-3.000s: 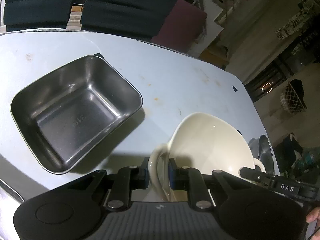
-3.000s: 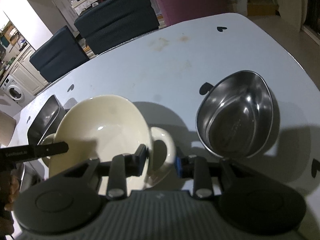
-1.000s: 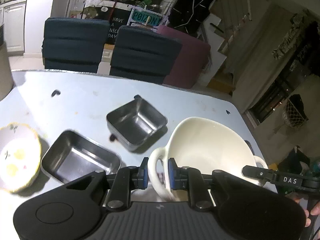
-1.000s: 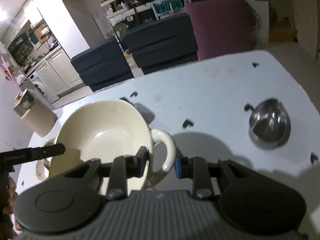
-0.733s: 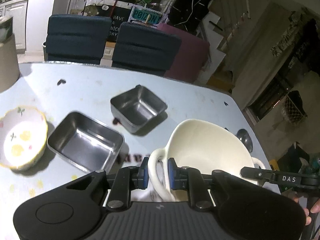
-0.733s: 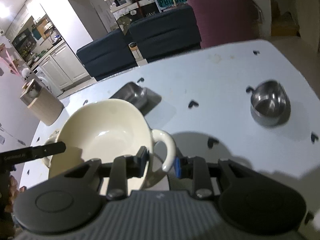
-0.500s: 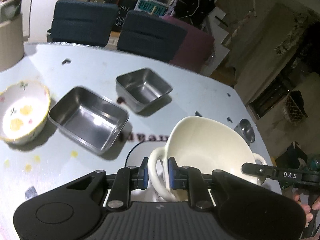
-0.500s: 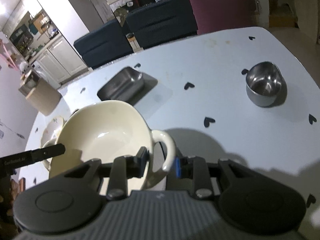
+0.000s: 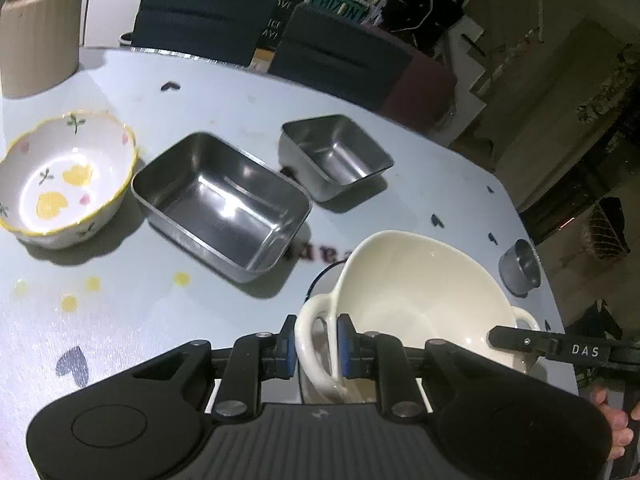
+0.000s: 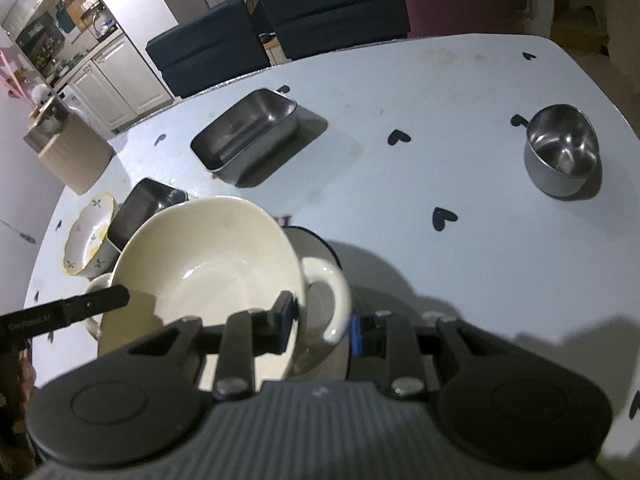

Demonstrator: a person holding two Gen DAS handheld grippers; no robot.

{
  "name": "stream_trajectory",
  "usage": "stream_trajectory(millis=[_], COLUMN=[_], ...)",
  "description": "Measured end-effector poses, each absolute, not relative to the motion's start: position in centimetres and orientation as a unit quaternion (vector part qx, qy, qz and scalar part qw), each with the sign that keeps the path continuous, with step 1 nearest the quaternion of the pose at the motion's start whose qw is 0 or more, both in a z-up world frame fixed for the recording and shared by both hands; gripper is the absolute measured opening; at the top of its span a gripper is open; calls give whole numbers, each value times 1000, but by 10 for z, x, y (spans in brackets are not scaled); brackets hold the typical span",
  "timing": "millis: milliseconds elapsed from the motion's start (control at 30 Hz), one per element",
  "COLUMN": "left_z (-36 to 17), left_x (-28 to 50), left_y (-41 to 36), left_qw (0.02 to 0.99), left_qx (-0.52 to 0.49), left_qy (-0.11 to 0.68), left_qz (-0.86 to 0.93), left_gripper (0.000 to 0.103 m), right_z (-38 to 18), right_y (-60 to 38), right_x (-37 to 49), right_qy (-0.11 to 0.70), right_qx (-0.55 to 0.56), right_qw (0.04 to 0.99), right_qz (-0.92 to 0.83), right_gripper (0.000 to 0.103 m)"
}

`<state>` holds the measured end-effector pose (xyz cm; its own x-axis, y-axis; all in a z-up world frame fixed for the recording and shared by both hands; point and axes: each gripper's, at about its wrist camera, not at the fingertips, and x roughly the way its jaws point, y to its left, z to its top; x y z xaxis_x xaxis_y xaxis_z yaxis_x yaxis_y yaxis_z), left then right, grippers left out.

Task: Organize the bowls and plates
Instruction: 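Carry the cream bowl with both grippers toward the white ginkgo plate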

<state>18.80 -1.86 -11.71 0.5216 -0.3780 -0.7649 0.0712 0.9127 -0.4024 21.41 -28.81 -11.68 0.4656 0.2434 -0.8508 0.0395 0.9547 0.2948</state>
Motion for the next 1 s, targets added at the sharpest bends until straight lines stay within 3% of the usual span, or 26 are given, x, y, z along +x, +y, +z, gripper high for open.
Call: stream_trajectory(millis=[1000], left_z=[-146], left_x=[198], left_y=[-21], left_qw=[844], left_qx=[-153], left_qy=[498], left_qz=[-125], left_gripper=[26], right_z=[-130], right_y=[-263], right_x=[232], right_qy=[540], right_qx=[89], right_qw=[837], right_qz=[34], right_gripper=[33])
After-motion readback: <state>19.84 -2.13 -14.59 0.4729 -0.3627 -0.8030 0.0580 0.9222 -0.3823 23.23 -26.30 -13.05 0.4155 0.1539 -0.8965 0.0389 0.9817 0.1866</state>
